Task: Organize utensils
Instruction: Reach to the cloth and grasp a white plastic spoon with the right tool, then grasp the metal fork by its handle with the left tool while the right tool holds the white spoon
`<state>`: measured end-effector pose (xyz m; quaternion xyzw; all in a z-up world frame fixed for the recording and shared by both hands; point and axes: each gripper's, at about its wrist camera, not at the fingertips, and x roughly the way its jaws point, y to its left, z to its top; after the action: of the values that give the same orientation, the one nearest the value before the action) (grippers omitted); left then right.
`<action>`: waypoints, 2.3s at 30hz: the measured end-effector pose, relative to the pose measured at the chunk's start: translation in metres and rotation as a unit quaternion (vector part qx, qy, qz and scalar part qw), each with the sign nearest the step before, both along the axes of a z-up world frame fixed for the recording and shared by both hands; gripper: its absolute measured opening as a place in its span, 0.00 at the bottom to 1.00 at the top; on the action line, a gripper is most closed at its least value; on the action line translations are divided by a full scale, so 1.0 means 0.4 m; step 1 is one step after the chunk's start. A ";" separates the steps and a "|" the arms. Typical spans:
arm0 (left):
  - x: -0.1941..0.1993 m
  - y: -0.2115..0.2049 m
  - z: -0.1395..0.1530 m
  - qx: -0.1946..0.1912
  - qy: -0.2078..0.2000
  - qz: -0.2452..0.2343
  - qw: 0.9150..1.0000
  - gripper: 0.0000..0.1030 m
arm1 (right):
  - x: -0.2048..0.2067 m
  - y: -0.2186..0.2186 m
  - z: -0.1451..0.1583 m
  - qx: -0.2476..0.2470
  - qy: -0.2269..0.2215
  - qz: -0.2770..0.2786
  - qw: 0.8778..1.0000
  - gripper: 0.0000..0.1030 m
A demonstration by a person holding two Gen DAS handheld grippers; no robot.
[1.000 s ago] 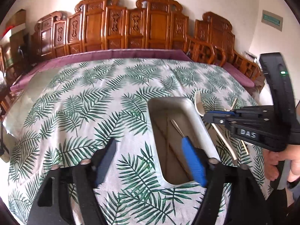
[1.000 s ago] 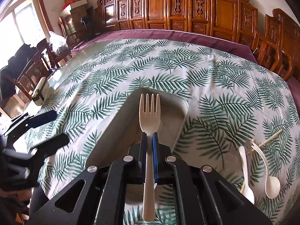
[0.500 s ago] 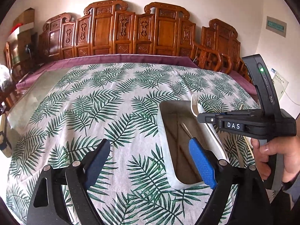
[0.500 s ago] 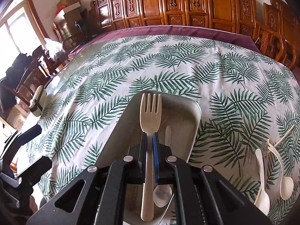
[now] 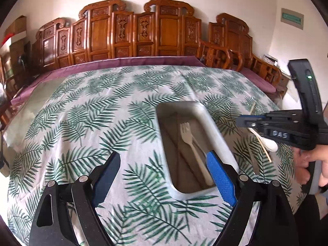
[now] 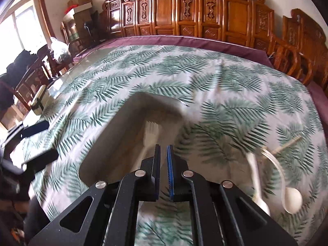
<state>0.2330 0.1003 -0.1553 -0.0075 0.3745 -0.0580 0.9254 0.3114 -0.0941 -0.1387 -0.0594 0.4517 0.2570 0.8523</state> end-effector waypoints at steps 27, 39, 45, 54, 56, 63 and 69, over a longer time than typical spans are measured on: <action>-0.019 -0.348 -0.017 -0.034 0.039 -0.094 0.994 0.80 | -0.050 -0.479 -0.052 -0.045 0.024 -0.083 0.995 0.18; 0.051 -0.418 -0.029 -0.018 0.049 -0.097 0.994 0.80 | 0.120 -0.463 -0.132 -0.091 0.068 -0.056 0.992 0.22; 0.099 -0.439 -0.032 -0.020 0.064 -0.102 0.993 0.80 | 0.173 -0.426 -0.183 -0.113 0.084 -0.039 0.989 0.22; 0.150 -0.470 -0.048 -0.012 0.082 -0.111 0.990 0.80 | 0.210 -0.405 -0.218 -0.138 0.097 -0.029 0.985 0.19; 0.155 -0.484 -0.054 -0.010 0.084 -0.114 0.990 0.80 | 0.200 -0.416 -0.220 -0.136 0.098 -0.033 0.985 0.12; 0.175 -0.521 -0.086 -0.003 0.098 -0.117 0.988 0.80 | 0.144 -0.477 -0.180 -0.095 0.097 -0.054 0.989 0.04; 0.204 -0.534 -0.133 -0.004 0.125 -0.109 0.986 0.67 | 0.079 -0.517 -0.136 -0.064 0.093 -0.067 0.991 0.04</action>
<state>0.3144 -0.1131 -0.2084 0.0224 0.4854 -0.1589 0.8595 0.3429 -0.3009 -0.1932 -0.0591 0.5476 0.1745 0.8162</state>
